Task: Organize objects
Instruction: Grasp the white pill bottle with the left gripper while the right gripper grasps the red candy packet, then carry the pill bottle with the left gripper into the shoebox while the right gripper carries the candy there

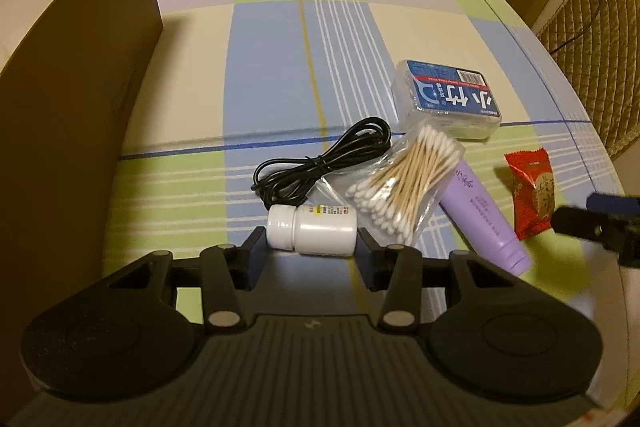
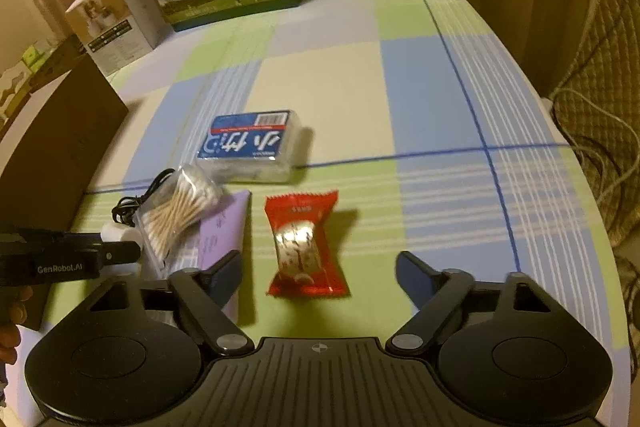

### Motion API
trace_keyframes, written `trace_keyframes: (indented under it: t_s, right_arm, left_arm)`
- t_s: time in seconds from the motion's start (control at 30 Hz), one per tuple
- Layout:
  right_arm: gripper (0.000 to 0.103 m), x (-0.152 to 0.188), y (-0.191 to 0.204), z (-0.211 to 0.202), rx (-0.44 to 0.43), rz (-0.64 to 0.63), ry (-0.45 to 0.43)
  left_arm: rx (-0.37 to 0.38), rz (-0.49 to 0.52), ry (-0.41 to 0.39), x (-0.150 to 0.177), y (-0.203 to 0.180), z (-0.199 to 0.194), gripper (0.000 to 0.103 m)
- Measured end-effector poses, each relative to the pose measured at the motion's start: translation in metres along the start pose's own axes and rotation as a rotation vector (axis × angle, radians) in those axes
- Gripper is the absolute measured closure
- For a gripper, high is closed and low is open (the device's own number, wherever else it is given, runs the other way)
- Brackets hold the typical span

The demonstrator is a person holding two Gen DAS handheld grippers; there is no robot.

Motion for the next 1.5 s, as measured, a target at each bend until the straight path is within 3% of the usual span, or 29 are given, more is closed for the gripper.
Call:
trace_keyframes:
  t_s: [0.27,0.3,0.33,0.4,0.93,1.5]
  right_arm:
    - [0.06,-0.007,0.009,0.019,0.013,-0.064,0.009]
    - [0.073,-0.006,0.01,0.02,0.016,-0.074,0.011]
    - [0.078,-0.006,0.01,0.02,0.018,-0.08,0.007]
    - [0.081,-0.005,0.012,0.018,0.023,-0.095,0.004]
    - [0.081,0.003,0.026,-0.043,-0.069,-0.086,-0.082]
    - [0.081,0.011,0.092,-0.077,-0.174,-0.201,-0.144]
  left_arm:
    - [-0.007,-0.008,-0.017,-0.003,0.0,-0.007,0.062]
    - [-0.006,-0.012,-0.02,-0.003,0.0,-0.008,0.062]
    - [-0.006,-0.013,-0.022,-0.003,0.0,-0.008,0.062]
    - [-0.011,-0.015,-0.022,-0.003,0.0,-0.01,0.062]
    - [0.043,-0.006,-0.104,0.005,-0.01,-0.059,0.062]
    - [0.05,-0.032,-0.239,0.037,0.009,-0.131,0.062]
Point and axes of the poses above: each gripper's, at about its wrist camera, not at the fingertips, and z roughly the way its jaws point, y to its left, x to its underside, the point moved 1 cm from there along z, roughly the way its jaws point, and after that the axes turned 13 degrees about y, right-handed, at the moved point
